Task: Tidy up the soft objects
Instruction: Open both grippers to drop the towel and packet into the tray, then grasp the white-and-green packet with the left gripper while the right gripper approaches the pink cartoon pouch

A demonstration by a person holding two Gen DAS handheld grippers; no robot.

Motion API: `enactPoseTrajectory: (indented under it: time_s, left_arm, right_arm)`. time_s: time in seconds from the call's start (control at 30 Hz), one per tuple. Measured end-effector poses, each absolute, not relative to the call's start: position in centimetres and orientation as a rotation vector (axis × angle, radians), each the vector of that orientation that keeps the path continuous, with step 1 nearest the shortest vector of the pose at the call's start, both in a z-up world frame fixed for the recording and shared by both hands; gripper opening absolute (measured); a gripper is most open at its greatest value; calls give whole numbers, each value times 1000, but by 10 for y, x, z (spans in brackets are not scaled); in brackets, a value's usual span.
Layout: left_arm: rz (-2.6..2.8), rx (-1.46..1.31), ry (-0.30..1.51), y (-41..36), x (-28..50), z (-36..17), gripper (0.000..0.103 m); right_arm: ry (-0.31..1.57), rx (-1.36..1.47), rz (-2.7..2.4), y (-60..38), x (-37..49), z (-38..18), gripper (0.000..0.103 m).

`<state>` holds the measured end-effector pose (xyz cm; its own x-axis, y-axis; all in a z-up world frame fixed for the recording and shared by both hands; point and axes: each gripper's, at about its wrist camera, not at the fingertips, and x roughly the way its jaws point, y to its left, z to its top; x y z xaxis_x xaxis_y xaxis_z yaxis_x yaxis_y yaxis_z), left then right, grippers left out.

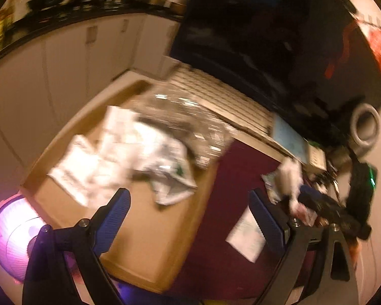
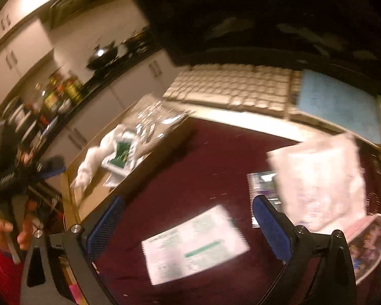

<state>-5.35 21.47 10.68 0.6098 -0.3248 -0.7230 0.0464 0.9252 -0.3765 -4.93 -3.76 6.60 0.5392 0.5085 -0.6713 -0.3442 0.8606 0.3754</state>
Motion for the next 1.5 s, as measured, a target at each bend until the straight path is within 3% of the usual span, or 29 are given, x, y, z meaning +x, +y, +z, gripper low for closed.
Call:
enactPoseTrajectory:
  time_s: [0.23, 0.47, 0.83, 0.87, 0.97, 1.13, 1.17, 1.2, 1.23, 1.5]
  left_arm:
    - [-402, -211, 965, 132, -53, 96, 94]
    - [-498, -11, 1090, 54, -47, 45, 94]
    - [-469, 172, 1113, 24, -34, 11, 93]
    - [-464, 189, 1105, 22, -35, 11, 91]
    - [-452, 240, 1067, 18, -37, 13, 70]
    - [-467, 194, 1066, 25, -35, 14, 58]
    - [-470, 176, 1069, 28, -34, 16, 52]
    - [-470, 164, 1069, 32, -34, 17, 37]
    - [-470, 146, 1072, 35, -34, 18, 34]
    - [-446, 85, 1088, 57, -34, 19, 33]
  right_arm:
    - [865, 245, 454, -64, -51, 70, 102]
    - [893, 260, 377, -92, -58, 63, 102]
    - [933, 118, 109, -145, -73, 59, 102]
    - [952, 98, 61, -152, -71, 54, 102]
    - [1004, 93, -11, -166, -66, 40, 102]
    - [1038, 134, -8, -174, -58, 16, 103]
    - [1034, 139, -8, -174, -57, 15, 103]
    - [1029, 140, -8, -173, -56, 15, 103]
    - [1022, 137, -4, -171, -54, 14, 103]
    - [1009, 105, 125, -139, -59, 18, 103]
